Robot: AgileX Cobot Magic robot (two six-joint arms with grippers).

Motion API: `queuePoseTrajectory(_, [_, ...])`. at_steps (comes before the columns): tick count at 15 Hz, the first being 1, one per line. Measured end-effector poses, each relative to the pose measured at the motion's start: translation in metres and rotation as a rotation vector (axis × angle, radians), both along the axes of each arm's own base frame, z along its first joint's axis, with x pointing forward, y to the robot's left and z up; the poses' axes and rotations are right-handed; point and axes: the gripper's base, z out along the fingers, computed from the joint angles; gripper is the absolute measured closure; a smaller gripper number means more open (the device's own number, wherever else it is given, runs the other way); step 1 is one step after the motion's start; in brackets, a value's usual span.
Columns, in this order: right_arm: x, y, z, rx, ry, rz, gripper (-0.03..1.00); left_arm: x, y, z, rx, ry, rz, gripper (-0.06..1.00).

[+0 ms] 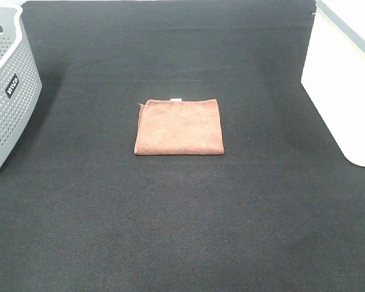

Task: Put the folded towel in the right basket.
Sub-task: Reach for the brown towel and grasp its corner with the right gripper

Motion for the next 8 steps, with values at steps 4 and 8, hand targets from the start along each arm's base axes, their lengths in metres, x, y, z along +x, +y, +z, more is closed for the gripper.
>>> queuePoseTrajectory(4, [0.0000, 0.0000, 0.0000, 0.000, 0.000, 0.000, 0.19, 0.0000, 0.0000, 0.0000, 0.000, 0.000, 0.000, 0.07])
queuePoseTrajectory(8, [0.0000, 0.0000, 0.0000, 0.000, 0.000, 0.000, 0.19, 0.0000, 0.0000, 0.0000, 0.000, 0.000, 0.000, 0.07])
